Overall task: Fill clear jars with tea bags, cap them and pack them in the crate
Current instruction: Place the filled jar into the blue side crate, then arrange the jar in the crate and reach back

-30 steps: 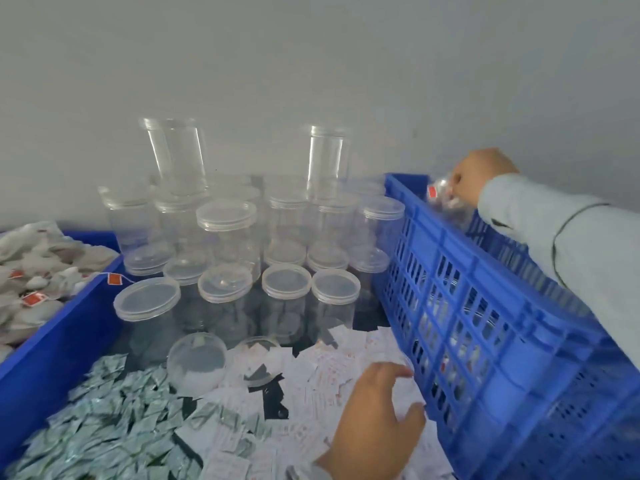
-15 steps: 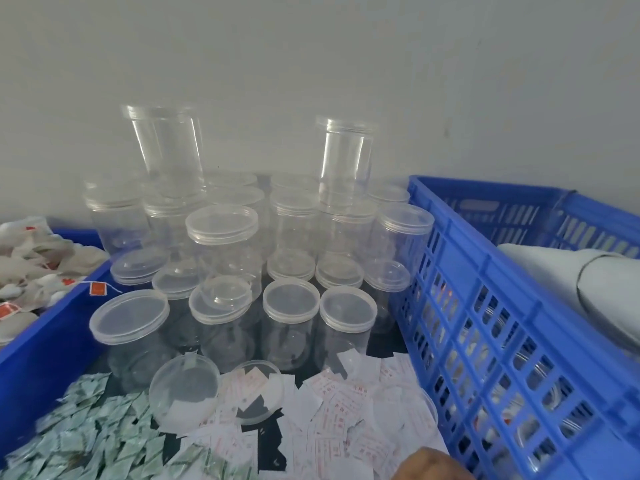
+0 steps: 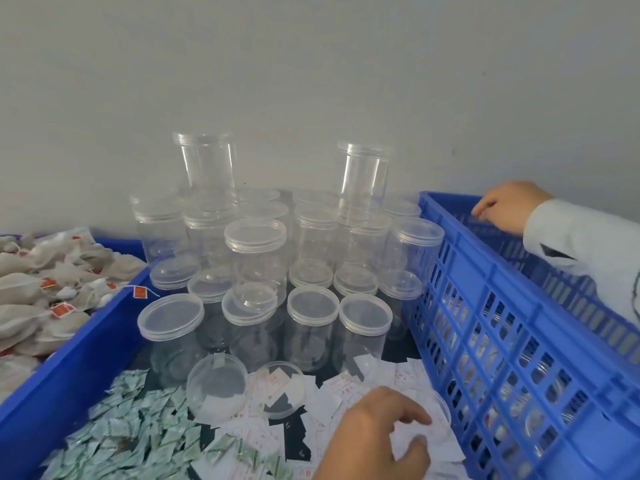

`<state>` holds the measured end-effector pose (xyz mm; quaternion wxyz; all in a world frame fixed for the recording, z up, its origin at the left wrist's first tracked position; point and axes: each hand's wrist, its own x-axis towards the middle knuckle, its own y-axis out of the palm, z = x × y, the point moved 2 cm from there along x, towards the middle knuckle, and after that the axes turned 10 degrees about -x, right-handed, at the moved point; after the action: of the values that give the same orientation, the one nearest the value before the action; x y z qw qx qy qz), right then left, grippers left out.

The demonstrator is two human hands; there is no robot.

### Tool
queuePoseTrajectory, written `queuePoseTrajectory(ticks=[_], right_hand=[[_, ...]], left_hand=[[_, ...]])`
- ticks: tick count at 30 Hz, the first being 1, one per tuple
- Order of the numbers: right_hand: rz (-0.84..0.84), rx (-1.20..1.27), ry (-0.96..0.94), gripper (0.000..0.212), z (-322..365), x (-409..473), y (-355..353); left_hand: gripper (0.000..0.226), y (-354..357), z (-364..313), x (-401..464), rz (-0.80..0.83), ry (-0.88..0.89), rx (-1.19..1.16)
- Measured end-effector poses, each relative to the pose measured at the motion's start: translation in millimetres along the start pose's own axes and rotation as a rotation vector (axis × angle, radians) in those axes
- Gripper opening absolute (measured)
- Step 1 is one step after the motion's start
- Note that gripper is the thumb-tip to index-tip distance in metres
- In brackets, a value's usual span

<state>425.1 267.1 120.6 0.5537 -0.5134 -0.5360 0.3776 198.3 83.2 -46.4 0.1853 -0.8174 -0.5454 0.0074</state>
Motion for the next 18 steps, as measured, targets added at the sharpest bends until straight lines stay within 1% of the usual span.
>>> queuePoseTrajectory(ticks=[1,3,6,7,8,11,12,14,16,18], right_hand=[[-0.076,0.086,0.007,0.029,6.1,-6.0,-9.8],[-0.173,0.218,-0.016,0.026,30.0,-21.8,-26.2],[-0.256,0.322,-0.128,0.025,81.4,-42.0,-36.5],[-0.269,0.363,-0.141,0.029,98.9,-45.6,-37.2],[-0.266,0.424,-0.122,0.041,114.7,-46.2,-36.5],[-0.164,0.645,0.075,0.096,147.8,-39.2,-29.0],[-0.13,0.714,0.131,0.109,155.3,-35.0,-25.7],[-0.093,0.846,0.205,0.12,166.1,-24.4,-18.0],[-0.099,0.928,0.257,0.119,174.7,-15.1,-11.6],[-0.133,0.956,0.297,0.112,181.9,-8.3,-6.0]], left_hand=[[0.027,-8.2,0.1,-6.6,-0.048,0.013,0.064],[0.03,-28.9,-5.3,-15.1,-0.096,0.021,0.149],[0.029,-74.2,-8.4,-30.0,-0.207,0.061,0.236],[0.028,-89.0,-6.7,-37.1,-0.217,0.053,0.241],[0.026,-104.4,-6.0,-44.6,-0.253,0.032,0.257],[0.025,-145.8,4.2,-70.9,-0.348,-0.062,0.252],[0.026,-156.9,7.4,-79.5,-0.383,-0.091,0.252],[0.025,-174.0,14.9,-95.5,-0.414,-0.13,0.266],[0.023,-185.4,19.7,-106.8,-0.425,-0.158,0.263],[0.022,-194.4,26.1,-113.3,-0.448,-0.162,0.252]])
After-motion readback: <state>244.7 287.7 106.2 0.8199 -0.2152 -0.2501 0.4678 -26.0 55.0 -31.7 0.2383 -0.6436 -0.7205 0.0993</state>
